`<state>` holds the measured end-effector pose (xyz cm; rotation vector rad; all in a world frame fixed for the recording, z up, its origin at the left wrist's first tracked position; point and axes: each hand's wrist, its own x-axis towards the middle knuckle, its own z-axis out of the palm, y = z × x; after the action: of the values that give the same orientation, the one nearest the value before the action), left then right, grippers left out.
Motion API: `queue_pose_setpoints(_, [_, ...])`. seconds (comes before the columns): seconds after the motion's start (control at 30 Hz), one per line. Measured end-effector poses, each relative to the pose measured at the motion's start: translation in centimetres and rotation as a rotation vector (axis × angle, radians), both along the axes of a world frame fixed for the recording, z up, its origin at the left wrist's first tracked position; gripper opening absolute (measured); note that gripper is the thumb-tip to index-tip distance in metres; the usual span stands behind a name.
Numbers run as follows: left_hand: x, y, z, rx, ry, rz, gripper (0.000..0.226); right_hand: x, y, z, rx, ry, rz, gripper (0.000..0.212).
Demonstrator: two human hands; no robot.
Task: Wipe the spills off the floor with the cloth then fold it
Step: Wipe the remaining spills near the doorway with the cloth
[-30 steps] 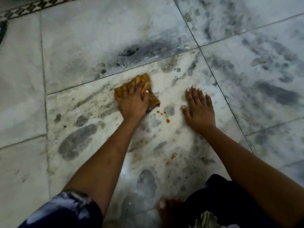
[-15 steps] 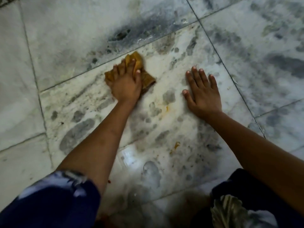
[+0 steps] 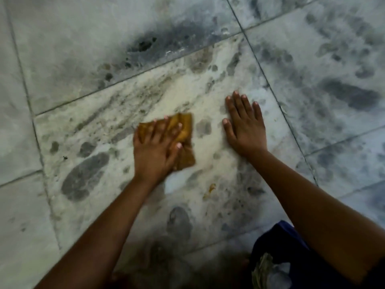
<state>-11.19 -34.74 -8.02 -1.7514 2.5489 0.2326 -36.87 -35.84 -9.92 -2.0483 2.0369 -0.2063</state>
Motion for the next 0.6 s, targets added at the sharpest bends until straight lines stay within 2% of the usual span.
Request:
queue_pose_setpoints(0.13, [-0.1, -7.8, 0.7, 0.019, -0.02, 0.333, 0.051, 0.1, 0.0, -0.1, 0.008, -0.006, 0.008, 0.064])
queue_pose_setpoints(0.27, [-3.9, -9.4, 0.6, 0.047, 0.023, 0.482, 0.051, -0.7, 0.0, 0.1, 0.035, -0.005, 0.089, 0.069])
queue_pose_setpoints(0.33, [-6.4, -5.7, 0.6, 0.041, 0.025, 0.42, 0.053, -1.7, 0.2, 0.5, 0.045, -0.013, 0.138, 0.07])
queue_pose_setpoints(0.43, [-7.8, 2.3, 0.6, 0.026, 0.017, 0.181, 0.058, -2.8, 1.6, 0.4, -0.024, 0.038, 0.141, 0.068])
queue_pose_setpoints(0.53, [-4.1, 5.7, 0.1, 0.047, 0.013, -0.002, 0.053, -3.6, 3.5, -0.2, -0.003, 0.015, 0.072, 0.067])
queue_pose_setpoints(0.6, [-1.0, 4.2, 0.1, 0.032, 0.001, 0.036, 0.053, -4.3, 4.1, -0.4, 0.009, 0.015, 0.082, 0.067])
